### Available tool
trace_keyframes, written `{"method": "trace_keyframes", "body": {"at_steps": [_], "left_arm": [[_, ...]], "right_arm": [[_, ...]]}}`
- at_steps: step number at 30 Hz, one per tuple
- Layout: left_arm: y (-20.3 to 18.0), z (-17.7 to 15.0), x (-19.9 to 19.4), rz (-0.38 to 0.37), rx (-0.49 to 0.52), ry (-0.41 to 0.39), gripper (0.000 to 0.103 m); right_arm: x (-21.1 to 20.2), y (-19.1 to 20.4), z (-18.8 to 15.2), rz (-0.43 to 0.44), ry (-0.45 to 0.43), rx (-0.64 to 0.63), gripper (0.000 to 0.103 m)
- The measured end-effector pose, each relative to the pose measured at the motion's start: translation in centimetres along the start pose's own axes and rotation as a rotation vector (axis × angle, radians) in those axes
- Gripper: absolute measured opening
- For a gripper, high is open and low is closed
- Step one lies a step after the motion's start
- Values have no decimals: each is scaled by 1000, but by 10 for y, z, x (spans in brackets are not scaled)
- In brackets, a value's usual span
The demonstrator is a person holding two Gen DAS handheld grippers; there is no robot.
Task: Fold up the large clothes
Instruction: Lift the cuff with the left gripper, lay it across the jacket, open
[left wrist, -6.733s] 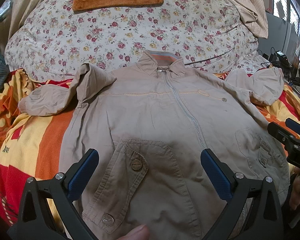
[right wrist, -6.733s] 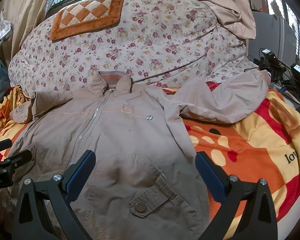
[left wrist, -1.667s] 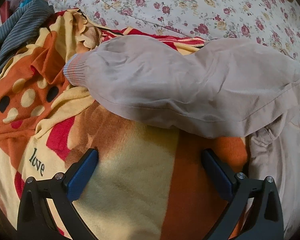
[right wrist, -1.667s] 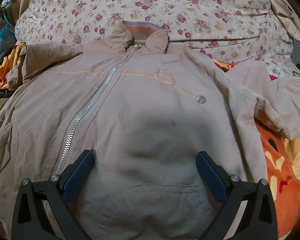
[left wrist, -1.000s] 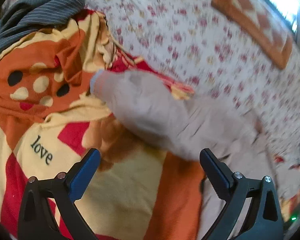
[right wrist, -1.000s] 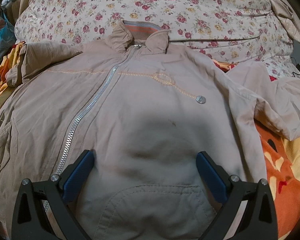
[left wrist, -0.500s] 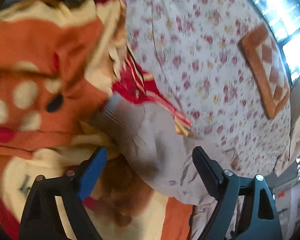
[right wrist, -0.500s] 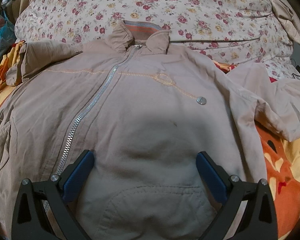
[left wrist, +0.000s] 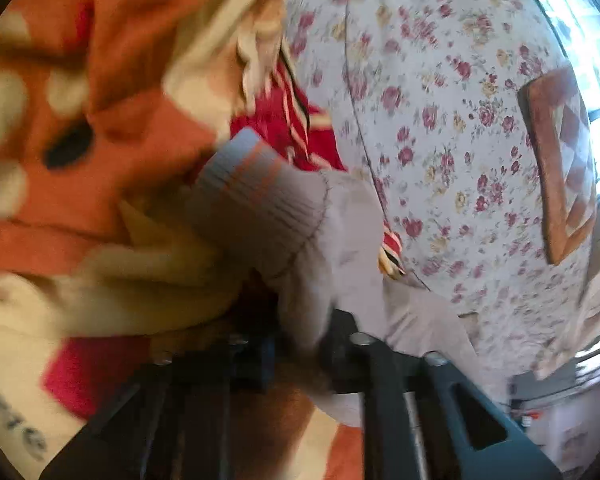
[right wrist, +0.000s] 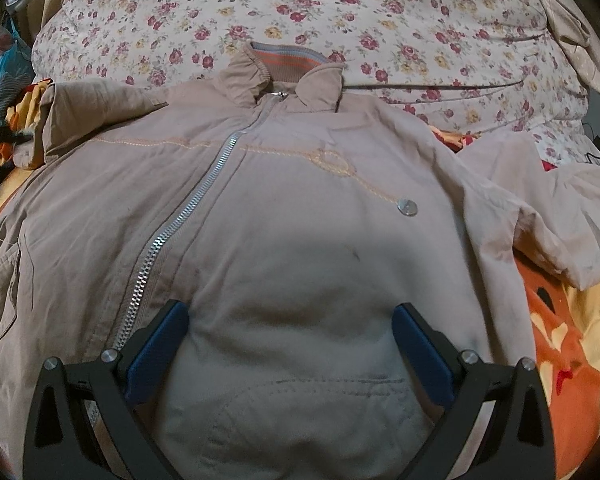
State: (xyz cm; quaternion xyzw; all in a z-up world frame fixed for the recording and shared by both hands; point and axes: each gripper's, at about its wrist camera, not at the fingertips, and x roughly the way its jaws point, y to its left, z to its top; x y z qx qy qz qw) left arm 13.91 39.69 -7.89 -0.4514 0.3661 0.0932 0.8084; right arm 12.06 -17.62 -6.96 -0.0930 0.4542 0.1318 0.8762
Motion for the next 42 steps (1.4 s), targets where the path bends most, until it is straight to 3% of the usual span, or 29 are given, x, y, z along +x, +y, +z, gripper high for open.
{"method": "trace_keyframes", "body": {"at_steps": [3, 7, 10, 12, 17, 22, 27, 32, 38, 42], "left_arm": [[-14, 3, -31, 78, 62, -132, 0], [-32, 18, -92, 254, 115, -400, 0], [-43, 30, -107, 306, 144, -433, 0], [-61, 31, -103, 304, 213, -409, 0], [-151, -11, -68, 172, 423, -335, 0], [-256, -111, 4, 14, 560, -187, 0], [-322, -223, 74, -62, 647, -20, 0], [-355, -309, 119, -84, 699, 104, 0], [-360, -357, 136, -96, 733, 192, 0], [-357, -363, 139, -137, 721, 273, 21]], "right_arm": [[0, 0, 0, -2, -1, -2, 103], [0, 0, 0, -1, 3, -3, 103], [-3, -4, 3, 21, 33, -6, 103], [-9, -12, 4, 40, 34, 4, 101], [-42, -57, -7, 26, -48, 136, 101], [-65, -99, -23, -89, -71, 234, 101], [-81, -135, -32, -127, -117, 318, 101], [-83, -160, -43, -135, -102, 367, 101], [-89, -179, -51, -129, -115, 417, 101], [-90, -182, -50, -125, -123, 430, 101]]}}
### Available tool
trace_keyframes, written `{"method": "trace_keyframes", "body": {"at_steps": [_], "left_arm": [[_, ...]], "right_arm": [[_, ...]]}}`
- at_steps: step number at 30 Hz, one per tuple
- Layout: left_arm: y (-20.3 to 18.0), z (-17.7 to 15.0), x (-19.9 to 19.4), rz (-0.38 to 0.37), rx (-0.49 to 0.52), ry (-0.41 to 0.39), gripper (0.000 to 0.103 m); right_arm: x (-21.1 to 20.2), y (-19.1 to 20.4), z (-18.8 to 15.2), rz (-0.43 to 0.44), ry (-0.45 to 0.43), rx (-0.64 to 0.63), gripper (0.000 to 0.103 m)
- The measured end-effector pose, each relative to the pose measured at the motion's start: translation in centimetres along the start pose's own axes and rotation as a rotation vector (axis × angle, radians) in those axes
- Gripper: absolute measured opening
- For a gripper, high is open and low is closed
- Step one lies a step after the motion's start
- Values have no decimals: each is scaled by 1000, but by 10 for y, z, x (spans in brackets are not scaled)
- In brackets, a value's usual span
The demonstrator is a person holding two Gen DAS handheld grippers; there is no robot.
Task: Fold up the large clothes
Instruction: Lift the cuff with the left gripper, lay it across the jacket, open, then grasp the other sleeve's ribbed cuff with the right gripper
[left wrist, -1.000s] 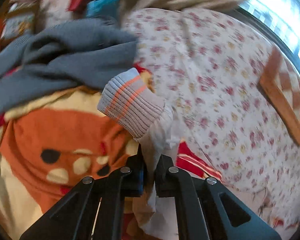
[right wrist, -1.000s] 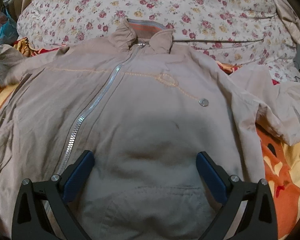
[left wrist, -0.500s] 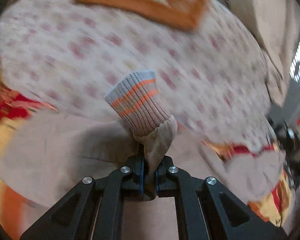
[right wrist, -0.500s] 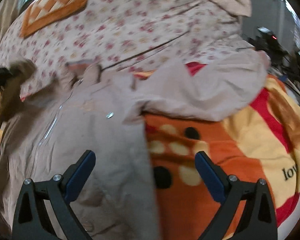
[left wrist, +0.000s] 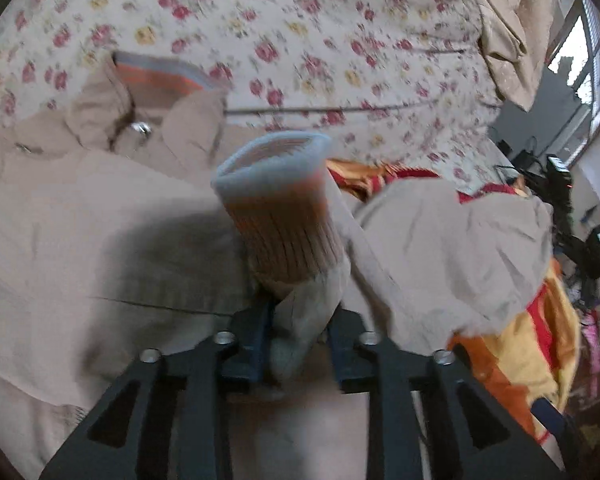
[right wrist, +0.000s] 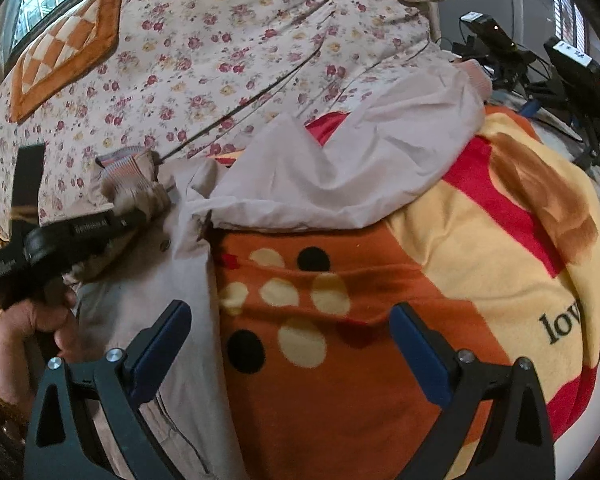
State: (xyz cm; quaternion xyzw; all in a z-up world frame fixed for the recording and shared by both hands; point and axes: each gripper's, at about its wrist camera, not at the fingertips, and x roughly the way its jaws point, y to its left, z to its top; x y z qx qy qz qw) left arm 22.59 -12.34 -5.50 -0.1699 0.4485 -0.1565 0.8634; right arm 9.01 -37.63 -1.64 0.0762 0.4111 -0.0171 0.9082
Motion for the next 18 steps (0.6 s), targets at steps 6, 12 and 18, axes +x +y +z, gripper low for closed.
{"method": "trace_keyframes", "body": {"at_steps": [6, 12, 18], "left_arm": [[-1, -17, -19, -133, 34, 56, 29], [44, -10, -71, -66, 114, 5, 29], [155, 25, -95, 292, 5, -68, 28]], "right_arm": [[-3, 6, 3, -15, -23, 1, 101], [-11, 10, 7, -46, -76, 26, 101], [-13, 60, 31, 86, -190, -98, 101]]}}
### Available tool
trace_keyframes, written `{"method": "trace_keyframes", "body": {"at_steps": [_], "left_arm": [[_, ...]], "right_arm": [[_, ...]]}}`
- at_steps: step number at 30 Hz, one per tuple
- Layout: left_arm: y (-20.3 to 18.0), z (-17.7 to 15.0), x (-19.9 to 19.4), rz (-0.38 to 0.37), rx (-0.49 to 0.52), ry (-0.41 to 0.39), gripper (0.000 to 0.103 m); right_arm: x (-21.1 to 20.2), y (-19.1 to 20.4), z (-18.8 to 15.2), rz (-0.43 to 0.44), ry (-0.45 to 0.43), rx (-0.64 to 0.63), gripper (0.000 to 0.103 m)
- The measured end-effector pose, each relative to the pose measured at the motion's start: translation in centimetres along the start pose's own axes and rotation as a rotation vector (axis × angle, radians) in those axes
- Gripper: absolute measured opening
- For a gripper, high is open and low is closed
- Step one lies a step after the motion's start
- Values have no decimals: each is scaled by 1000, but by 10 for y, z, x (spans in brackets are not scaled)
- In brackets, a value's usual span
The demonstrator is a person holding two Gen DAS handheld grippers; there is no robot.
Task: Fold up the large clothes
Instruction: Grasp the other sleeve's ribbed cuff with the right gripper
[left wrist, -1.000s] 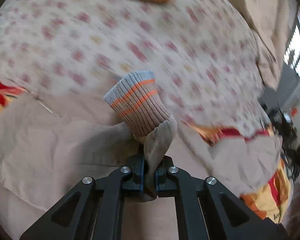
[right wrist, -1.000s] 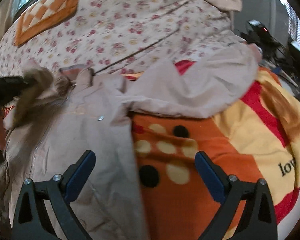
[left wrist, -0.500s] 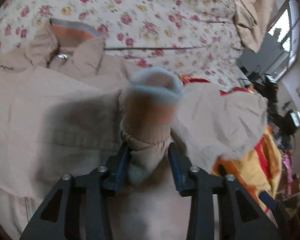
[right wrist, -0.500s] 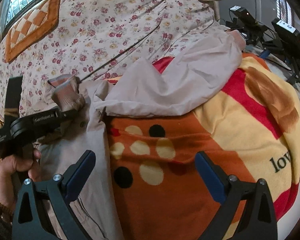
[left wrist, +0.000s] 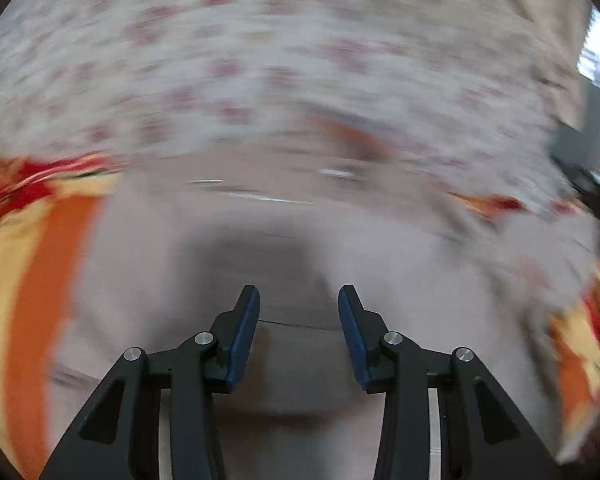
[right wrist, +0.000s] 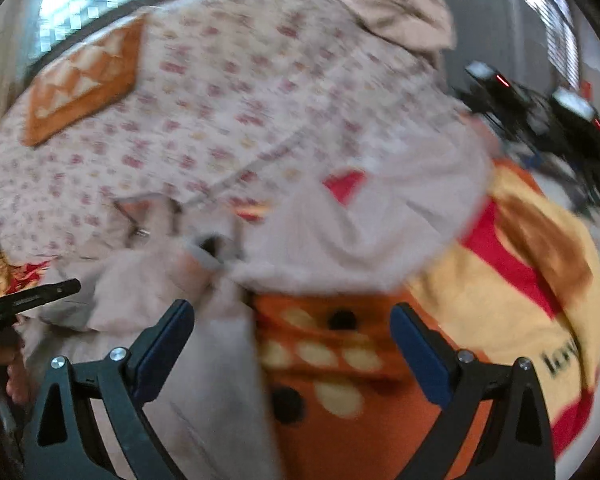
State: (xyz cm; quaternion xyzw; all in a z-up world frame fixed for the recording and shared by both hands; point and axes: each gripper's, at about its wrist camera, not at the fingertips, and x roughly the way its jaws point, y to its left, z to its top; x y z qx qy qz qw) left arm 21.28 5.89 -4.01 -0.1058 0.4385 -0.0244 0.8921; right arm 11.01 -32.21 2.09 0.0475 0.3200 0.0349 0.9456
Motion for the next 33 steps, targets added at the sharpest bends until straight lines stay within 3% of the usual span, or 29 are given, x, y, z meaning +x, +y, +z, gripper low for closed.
{"method": "trace_keyframes", "body": {"at_steps": [3, 7, 10, 13, 14, 18, 23, 26, 28, 30, 33], "left_arm": [[44, 0, 14, 120, -67, 37, 23], [59, -5, 14, 96, -128, 40, 22], [56, -6, 16, 94, -129, 37, 22], [61, -4, 17, 81, -155, 39, 22], [62, -1, 19, 70, -171, 41, 22], [76, -3, 13, 45, -246, 36, 22], [77, 8, -4, 45, -257, -58, 22], [86, 9, 22, 59, -280, 28, 22], [87, 8, 26, 60, -276, 37, 22], [80, 11, 23, 79, -249, 36, 22], [75, 12, 14, 90, -242, 10, 22]], "right_arm": [[32, 46, 21, 175, 38, -132, 98], [86, 88, 35, 331, 149, -145, 77], [127, 99, 31, 264, 235, -206, 62], [166, 67, 15, 103, 357, -128, 44], [170, 56, 13, 117, 360, -91, 35], [165, 58, 19, 134, 353, -89, 35], [150, 70, 40, 198, 211, -81, 36], [178, 71, 30, 132, 300, -91, 41], [185, 67, 24, 124, 327, -95, 41], [175, 66, 30, 141, 297, -83, 41], [141, 54, 46, 155, 167, -49, 41]]}}
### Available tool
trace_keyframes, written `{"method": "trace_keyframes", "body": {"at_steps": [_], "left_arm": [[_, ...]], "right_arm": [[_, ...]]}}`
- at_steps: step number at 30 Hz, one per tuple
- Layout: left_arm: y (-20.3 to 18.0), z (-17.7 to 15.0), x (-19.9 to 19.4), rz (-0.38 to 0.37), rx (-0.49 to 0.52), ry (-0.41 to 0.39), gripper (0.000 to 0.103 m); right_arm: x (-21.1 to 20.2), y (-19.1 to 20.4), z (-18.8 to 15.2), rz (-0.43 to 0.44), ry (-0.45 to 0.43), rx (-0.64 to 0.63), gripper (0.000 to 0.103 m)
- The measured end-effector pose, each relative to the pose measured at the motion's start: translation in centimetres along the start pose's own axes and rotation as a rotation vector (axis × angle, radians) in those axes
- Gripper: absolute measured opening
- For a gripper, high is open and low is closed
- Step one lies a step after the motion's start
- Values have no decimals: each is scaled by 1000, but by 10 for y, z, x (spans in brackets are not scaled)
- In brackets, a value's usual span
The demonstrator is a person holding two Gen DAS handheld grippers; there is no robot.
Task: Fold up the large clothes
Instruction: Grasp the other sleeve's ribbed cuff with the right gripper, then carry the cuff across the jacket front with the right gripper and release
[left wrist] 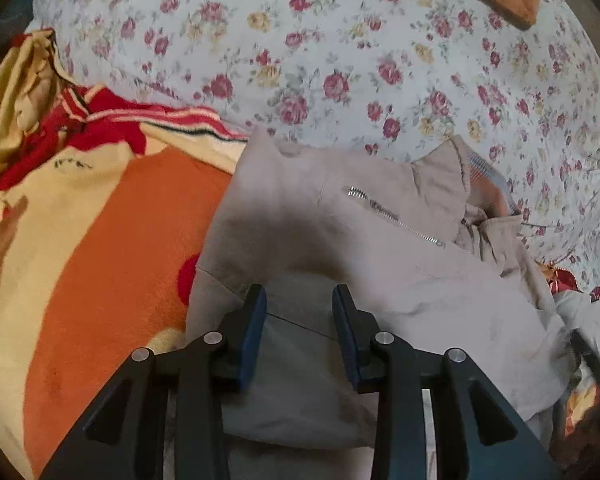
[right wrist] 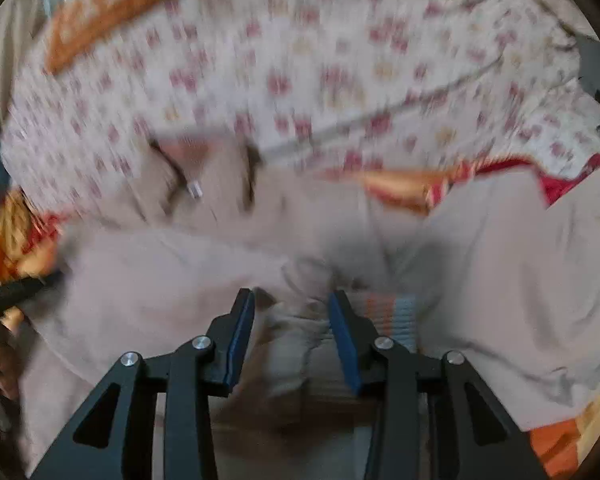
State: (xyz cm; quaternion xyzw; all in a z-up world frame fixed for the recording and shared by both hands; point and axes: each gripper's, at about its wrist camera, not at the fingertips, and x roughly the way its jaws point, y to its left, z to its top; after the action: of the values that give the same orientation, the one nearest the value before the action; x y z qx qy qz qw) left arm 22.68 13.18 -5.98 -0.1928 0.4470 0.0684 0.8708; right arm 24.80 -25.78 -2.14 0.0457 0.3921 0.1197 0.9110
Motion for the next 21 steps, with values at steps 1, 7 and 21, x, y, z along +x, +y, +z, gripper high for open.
{"method": "trace_keyframes", "body": {"at_steps": [1, 7, 21], "left_arm": [[-3, 1, -4, -2, 1, -13, 22], [-8, 5, -25, -29, 14, -79, 24], [-11, 5, -24, -59, 5, -69, 26]], "right_arm": [[-11, -7, 3, -16, -38, 9, 42], [-84, -113, 5, -294, -201, 200, 70], [-108, -319, 13, -349, -237, 426, 70]]}}
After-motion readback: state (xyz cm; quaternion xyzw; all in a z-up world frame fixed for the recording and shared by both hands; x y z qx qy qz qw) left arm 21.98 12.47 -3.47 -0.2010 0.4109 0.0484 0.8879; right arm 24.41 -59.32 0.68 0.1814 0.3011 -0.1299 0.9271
